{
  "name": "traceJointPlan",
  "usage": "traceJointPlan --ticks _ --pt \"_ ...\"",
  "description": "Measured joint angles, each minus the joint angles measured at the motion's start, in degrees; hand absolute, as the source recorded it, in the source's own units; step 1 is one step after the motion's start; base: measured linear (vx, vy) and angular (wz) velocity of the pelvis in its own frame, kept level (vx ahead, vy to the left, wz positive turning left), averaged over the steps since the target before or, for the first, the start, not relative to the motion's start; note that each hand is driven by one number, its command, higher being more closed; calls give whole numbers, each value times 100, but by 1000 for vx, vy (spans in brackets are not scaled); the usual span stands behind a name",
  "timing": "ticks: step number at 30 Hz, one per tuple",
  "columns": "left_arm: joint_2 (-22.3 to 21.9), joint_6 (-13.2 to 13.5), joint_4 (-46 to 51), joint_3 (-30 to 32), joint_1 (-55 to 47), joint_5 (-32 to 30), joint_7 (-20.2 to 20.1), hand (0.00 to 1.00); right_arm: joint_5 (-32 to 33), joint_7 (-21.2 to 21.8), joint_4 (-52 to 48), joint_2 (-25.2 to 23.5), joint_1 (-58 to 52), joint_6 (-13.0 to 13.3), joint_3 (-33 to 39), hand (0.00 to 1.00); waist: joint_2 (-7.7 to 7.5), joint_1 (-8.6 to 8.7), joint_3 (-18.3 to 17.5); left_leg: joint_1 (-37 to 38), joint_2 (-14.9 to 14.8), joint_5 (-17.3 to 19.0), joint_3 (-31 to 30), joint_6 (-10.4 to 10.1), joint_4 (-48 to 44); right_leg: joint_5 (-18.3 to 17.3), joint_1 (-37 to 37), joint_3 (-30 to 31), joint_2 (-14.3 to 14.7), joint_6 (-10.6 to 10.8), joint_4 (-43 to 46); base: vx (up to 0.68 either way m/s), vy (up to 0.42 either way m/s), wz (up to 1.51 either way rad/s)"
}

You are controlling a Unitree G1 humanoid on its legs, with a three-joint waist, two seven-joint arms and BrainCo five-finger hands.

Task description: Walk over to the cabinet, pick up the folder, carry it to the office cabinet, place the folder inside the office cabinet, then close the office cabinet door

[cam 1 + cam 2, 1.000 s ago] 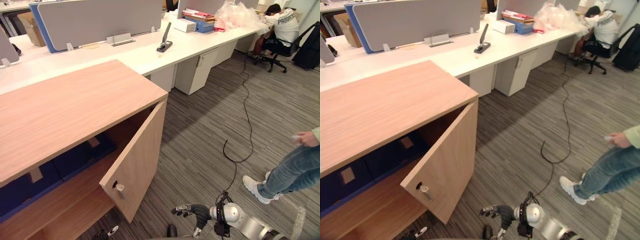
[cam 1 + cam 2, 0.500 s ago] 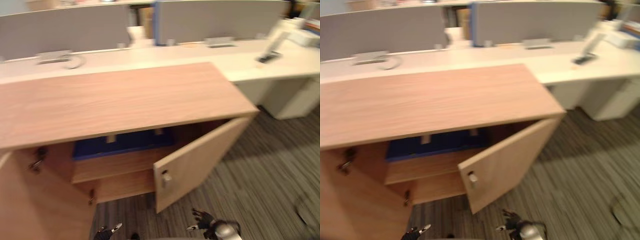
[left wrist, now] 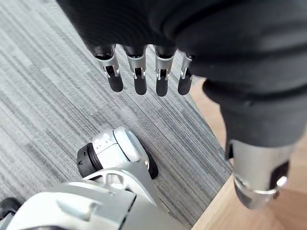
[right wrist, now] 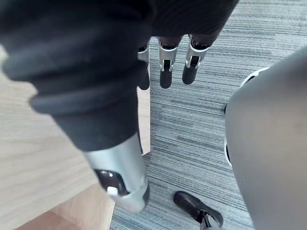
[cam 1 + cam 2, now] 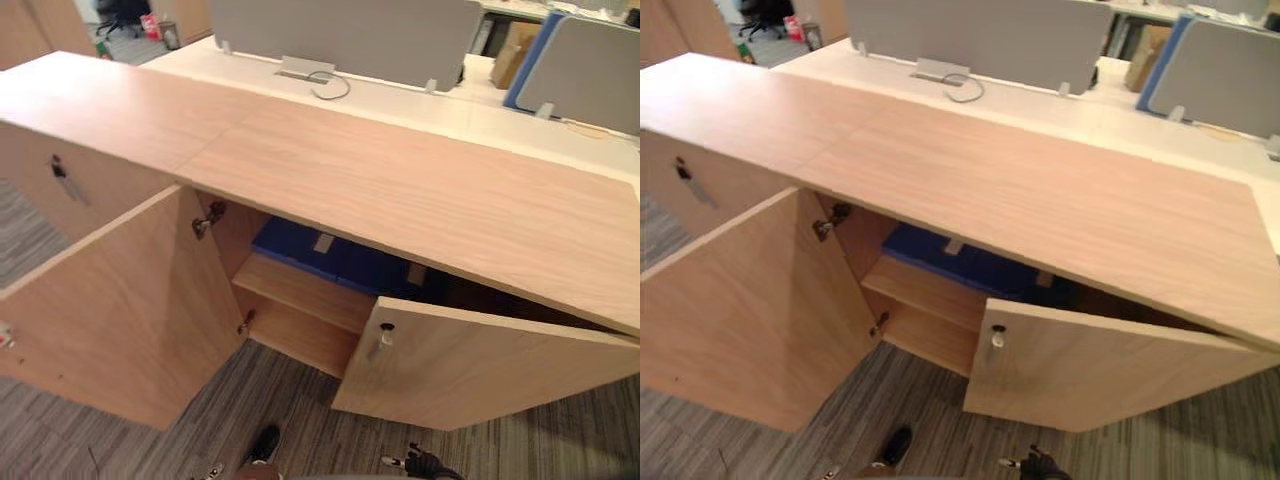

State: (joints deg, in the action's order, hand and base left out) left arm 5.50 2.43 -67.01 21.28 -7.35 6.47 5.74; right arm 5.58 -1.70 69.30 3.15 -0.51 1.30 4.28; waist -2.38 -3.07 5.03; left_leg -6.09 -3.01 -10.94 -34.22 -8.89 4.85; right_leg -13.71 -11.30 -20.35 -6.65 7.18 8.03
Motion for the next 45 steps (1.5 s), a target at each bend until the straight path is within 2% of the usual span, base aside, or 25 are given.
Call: traceJointPlan --ticks 2,4,5,7,8,9,10,11,12,13,14,15,16,17,18,19,20,21,23,24,26,33,36,39,45 --pt "-60 7 47 132 -22 90 -6 0 -2 4 -46 -2 1 11 -137 0 12 -77 119 -36 22 -89 -18 1 -19 -11 -31 -121 21 -20 17 -31 -54 46" --pt "-106 -1 186 264 -61 204 -8 0 -17 20 -117 -23 25 11 -140 0 -26 -97 240 -151 105 -298 719 226 -88 -32 -68 -314 -45 -70 73 -44 34 52" --pt "-132 4 262 367 -93 241 -10 0 -33 22 -118 -57 78 -9 -78 0 -71 -123 341 -318 97 -165 1598 659 -367 -18 -65 -431 -105 -89 122 -31 83 36" --pt "-139 0 355 462 -94 258 -12 0 -92 17 -179 -137 116 -11 142 0 -103 -89 467 -796 -80 359 2968 1143 -1136 12 -118 -707 -160 -74 151 -37 73 74" --pt "-139 0 376 460 -63 264 -13 0 -141 21 -172 -151 115 -17 211 0 -210 -81 492 -1008 -127 625 3397 1134 -1569 37 -158 -952 -302 -50 139 -3 88 88" --pt "-127 0 380 460 -14 293 -12 0 -175 22 -149 -161 109 -18 312 0 -209 -77 505 -1248 -150 725 3630 1136 -2142 28 -155 -1074 -372 -41 209 164 187 73" --pt "-188 2 425 409 -126 339 -17 0 -234 24 -134 -116 115 -31 348 0 -27 -144 524 -1504 -249 982 4194 1129 -3256 -64 -164 -1090 -377 19 428 187 179 73" --pt "-209 -1 454 285 -163 339 -31 0 -223 26 -196 -40 122 -22 367 0 81 -69 498 -1503 -197 1101 4226 1188 -3051 -149 -131 -1067 -317 -59 470 199 178 94" --pt "-162 24 485 198 -104 338 -56 0 -226 21 -198 -46 121 -20 405 0 48 -31 508 -1530 -58 942 4087 1183 -2798 -236 -91 -995 -299 -195 404 57 54 144" --pt "-122 36 561 -11 41 337 -74 0 -226 29 -188 -66 152 -42 551 0 36 50 478 -1376 236 524 3863 1136 -1871 -193 100 -770 -40 -422 38 -13 -3 177" --pt "-17 22 571 -13 182 337 -88 0 -226 24 -150 -152 190 -7 646 0 -115 83 511 -1589 181 1018 4454 1288 -2545 64 127 -815 -145 -406 -165 -36 -29 142" --pt "-49 14 572 -23 195 337 -91 0 -224 25 -102 -174 223 -16 747 0 -83 13 546 -1633 -26 1356 4658 1269 -3389 118 107 -874 -215 -237 -66 37 40 79" --pt "-114 10 568 -70 -7 350 -90 0 -224 25 -107 -126 171 -40 814 0 30 27 494 -1255 -333 2115 4718 957 -3960 149 -78 -943 -209 -191 -76 158 145 37" --pt "-134 -4 564 -146 -87 352 -98 0 -223 0 -158 -59 125 -41 887 0 169 59 423 -1010 -187 2305 4503 983 -3534 179 -169 -1072 -188 -163 -97 161 145 45" --pt "-105 -10 587 -244 -74 359 -106 0 -222 -4 -169 -82 112 -54 977 0 153 72 411 -921 -70 2167 4481 1005 -3257 255 -146 -1126 -259 -230 -91 107 102 61" --pt "-25 -4 600 -448 -59 360 -111 0 -226 -5 -158 -136 95 -97 1039 0 120 74 376 -594 198 1690 4428 1078 -2424 413 -9 -1195 -396 -340 -56 22 26 45" --pt "-20 -7 626 -533 -60 360 -115 0 -224 -4 -168 -116 91 -98 1049 0 126 96 342 -440 273 1455 4373 1090 -2017 418 36 -1193 -374 -345 -94 12 18 60" --pt "-34 -4 690 -712 -81 356 -130 0 -221 -18 -214 -92 76 -105 1214 0 222 136 317 -122 395 1003 4254 1094 -1219 427 141 -1232 -310 -353 -271 -5 3 48" --pt "-6 4 695 -757 -84 357 -158 0 -221 -37 -224 -108 60 -118 1251 0 223 178 304 61 573 723 4153 1120 -754 626 278 -1229 -359 -357 -349 -28 -11 49" --pt "-37 -6 689 -821 -87 357 -183 0 -203 -41 -240 -83 63 -120 1367 0 303 255 254 196 629 505 4006 1093 -408 657 291 -1248 -377 -214 -302 -34 -28 41" --pt "-102 -1 692 -878 -119 379 -242 0 -222 -56 -235 -37 71 -131 1464 0 430 225 215 383 613 251 3957 1024 52 645 304 -1264 -337 -195 -301 -49 -53 18" --pt "-176 -46 1288 -851 -404 537 -298 0 -213 -62 -285 -5 -30 -138 1471 0 476 273 166 428 556 229 3995 990 57 624 275 -1237 -296 -160 -328 -39 -33 -2" --pt "-232 -96 2074 -596 -457 523 -308 0 -222 -61 -335 -16 -43 -139 1486 0 437 273 177 427 555 251 4087 1008 57 638 282 -1158 -291 -161 -377 6 7 -11" --pt "-99 -99 2838 -73 -281 150 -281 0 -229 -49 -342 -64 -48 -142 1557 0 391 270 150 471 516 299 4305 1019 57 731 295 -928 -258 -152 -507 26 7 -38" --pt "1065 -362 3309 731 767 -452 -107 0 -253 79 -499 -134 -139 -223 1692 0 321 348 107 667 395 435 4722 954 57 807 217 -557 -152 -205 -703 25 -14 -36"
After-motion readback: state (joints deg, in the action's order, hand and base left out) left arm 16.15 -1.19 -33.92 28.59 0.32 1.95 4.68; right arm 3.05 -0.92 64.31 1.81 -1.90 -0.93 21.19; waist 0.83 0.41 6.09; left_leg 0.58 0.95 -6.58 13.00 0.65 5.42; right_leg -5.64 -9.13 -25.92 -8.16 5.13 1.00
